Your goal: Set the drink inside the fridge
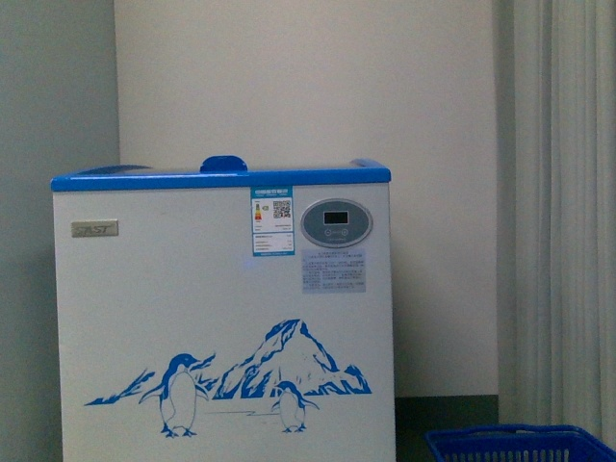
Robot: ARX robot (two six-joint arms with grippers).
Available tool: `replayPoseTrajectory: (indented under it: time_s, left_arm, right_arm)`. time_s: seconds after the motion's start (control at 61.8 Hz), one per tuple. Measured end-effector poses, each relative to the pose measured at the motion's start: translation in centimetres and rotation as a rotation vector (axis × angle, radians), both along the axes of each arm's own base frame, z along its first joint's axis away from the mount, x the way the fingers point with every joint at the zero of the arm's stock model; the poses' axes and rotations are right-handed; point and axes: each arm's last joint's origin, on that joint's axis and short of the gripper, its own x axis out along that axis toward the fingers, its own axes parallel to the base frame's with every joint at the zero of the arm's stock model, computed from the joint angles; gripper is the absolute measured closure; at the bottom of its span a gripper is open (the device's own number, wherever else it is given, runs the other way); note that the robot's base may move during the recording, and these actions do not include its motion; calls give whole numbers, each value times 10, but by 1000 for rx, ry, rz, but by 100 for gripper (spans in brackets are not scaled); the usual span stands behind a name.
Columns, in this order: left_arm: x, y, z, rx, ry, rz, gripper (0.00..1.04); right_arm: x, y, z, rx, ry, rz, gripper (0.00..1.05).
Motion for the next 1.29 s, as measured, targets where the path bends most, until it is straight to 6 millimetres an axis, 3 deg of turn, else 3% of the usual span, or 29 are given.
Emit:
replayPoseTrajectory:
  time_s: [1.294]
  left_arm:
    - [0,0,0,0,0,0,8]
  right_arm:
    - [0,0,0,0,0,0,7]
